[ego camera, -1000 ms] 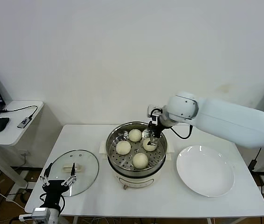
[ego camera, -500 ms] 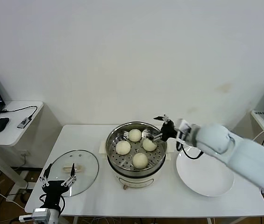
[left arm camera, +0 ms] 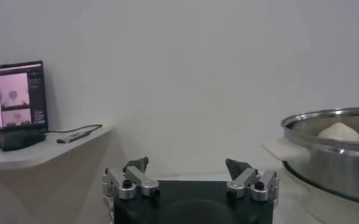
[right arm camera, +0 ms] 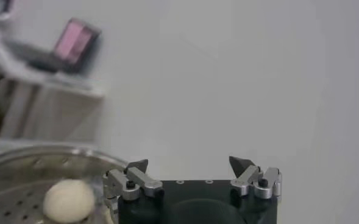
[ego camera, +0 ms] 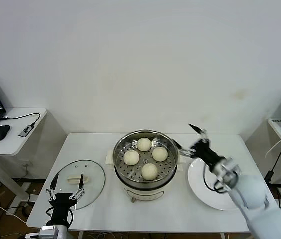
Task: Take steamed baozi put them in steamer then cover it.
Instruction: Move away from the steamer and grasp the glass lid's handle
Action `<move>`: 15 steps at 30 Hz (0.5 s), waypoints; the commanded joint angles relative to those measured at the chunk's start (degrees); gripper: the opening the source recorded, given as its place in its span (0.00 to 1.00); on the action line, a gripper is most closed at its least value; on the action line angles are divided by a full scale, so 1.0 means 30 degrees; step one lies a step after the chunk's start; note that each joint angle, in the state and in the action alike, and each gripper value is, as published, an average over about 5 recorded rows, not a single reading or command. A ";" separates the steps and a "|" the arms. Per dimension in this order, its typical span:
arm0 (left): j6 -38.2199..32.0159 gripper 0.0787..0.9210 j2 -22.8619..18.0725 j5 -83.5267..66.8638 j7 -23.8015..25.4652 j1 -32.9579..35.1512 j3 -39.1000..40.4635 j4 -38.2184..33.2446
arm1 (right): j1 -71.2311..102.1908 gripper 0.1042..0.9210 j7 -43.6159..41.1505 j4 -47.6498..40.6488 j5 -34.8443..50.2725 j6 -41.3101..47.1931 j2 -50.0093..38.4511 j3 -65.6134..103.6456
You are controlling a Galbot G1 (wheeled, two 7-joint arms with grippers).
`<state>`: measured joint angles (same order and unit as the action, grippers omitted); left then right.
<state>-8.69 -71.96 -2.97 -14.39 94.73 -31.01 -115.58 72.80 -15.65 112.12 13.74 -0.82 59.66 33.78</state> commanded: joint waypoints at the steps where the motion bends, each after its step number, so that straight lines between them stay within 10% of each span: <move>1: -0.2344 0.88 0.0534 1.2339 -0.1126 0.0395 -0.1325 0.2373 | 0.5775 0.88 0.0908 0.0327 -0.3173 -0.3162 0.7083 0.7755; 15: -0.1848 0.88 0.2701 2.3752 -0.1634 -0.0250 -0.2061 0.5159 | 0.5942 0.88 0.4391 -0.1126 -0.3472 -0.3010 0.7718 0.9286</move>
<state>-13.75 -67.13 39.82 -18.09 97.44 -35.81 -106.80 88.26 -7.63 110.05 5.94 -7.66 77.38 56.94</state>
